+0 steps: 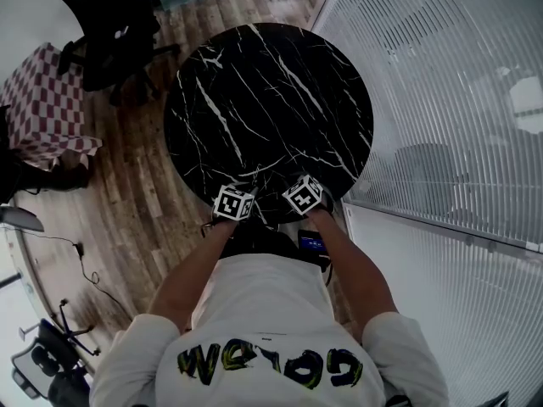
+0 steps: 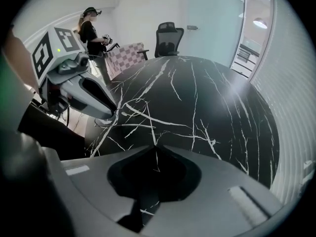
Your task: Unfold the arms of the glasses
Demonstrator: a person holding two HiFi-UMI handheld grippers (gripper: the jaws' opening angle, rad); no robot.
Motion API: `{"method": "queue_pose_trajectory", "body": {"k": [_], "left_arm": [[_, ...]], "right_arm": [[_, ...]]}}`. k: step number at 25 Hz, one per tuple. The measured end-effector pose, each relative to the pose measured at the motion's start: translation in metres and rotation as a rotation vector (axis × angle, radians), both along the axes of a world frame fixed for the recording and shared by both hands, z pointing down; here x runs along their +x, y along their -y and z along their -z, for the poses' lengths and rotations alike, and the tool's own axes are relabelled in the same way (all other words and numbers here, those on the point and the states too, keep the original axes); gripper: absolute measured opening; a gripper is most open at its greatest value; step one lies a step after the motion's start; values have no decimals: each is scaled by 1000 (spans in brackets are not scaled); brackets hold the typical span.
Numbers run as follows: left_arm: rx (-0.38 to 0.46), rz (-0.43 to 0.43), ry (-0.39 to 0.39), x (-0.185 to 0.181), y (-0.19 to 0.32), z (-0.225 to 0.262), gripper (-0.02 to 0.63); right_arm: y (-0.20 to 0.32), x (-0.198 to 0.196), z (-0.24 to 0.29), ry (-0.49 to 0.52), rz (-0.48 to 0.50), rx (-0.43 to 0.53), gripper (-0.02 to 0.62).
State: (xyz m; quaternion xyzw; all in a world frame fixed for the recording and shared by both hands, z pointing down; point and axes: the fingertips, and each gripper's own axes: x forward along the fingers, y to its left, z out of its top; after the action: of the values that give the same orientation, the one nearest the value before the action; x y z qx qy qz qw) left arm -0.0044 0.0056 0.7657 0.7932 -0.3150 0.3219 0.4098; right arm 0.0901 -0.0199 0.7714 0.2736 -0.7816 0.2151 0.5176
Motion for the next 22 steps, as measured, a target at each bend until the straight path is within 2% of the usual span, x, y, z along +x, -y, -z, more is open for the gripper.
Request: {"method": "queue_pose_trajectory", "body": {"k": [22], "left_arm": [[-22, -22, -1, 5, -7, 1, 75]], "right_arm": [[19, 7, 3, -151, 338, 69, 17]]}}
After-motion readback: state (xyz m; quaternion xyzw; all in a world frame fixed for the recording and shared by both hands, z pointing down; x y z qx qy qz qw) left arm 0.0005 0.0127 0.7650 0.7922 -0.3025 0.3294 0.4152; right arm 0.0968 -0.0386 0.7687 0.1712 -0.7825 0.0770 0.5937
